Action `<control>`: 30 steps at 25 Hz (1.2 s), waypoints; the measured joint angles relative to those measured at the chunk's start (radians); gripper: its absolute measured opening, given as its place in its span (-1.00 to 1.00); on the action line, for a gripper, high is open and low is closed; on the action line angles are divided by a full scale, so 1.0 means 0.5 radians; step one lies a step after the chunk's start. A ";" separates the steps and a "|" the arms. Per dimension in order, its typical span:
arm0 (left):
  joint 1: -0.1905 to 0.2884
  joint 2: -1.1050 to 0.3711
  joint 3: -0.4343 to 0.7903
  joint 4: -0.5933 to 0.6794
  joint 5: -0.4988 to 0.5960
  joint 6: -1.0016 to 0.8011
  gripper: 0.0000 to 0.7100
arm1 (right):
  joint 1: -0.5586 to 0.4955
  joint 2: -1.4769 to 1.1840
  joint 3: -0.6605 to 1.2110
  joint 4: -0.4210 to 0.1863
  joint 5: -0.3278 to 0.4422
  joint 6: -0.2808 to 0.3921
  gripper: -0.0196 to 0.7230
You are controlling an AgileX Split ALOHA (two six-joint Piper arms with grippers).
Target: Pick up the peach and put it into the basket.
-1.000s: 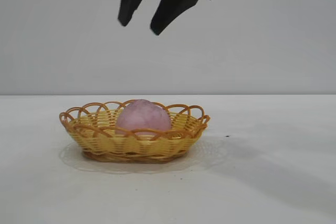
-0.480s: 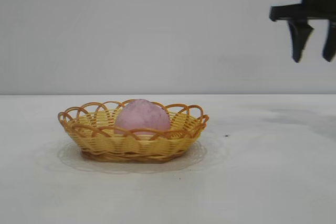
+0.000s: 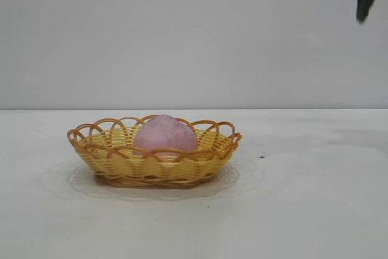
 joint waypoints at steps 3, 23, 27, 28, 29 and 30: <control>0.000 0.000 0.000 0.000 0.000 0.000 -0.26 | 0.009 -0.357 0.352 0.040 0.002 -0.050 0.03; 0.000 0.000 0.000 0.000 0.000 -0.004 -0.26 | 0.009 -2.061 1.279 0.036 0.856 0.007 0.03; 0.000 0.000 0.000 0.000 0.000 -0.004 -0.26 | 0.009 -2.285 1.499 0.031 0.834 0.003 0.03; 0.000 0.000 0.000 0.000 0.000 -0.003 -0.26 | 0.009 -2.337 1.573 0.028 0.822 -0.018 0.03; 0.000 0.000 0.000 0.000 0.000 -0.003 -0.26 | 0.009 -2.381 1.619 0.028 0.806 -0.035 0.03; 0.000 -0.001 0.000 0.000 0.000 -0.004 -0.26 | 0.009 -2.420 1.646 0.028 0.781 -0.044 0.03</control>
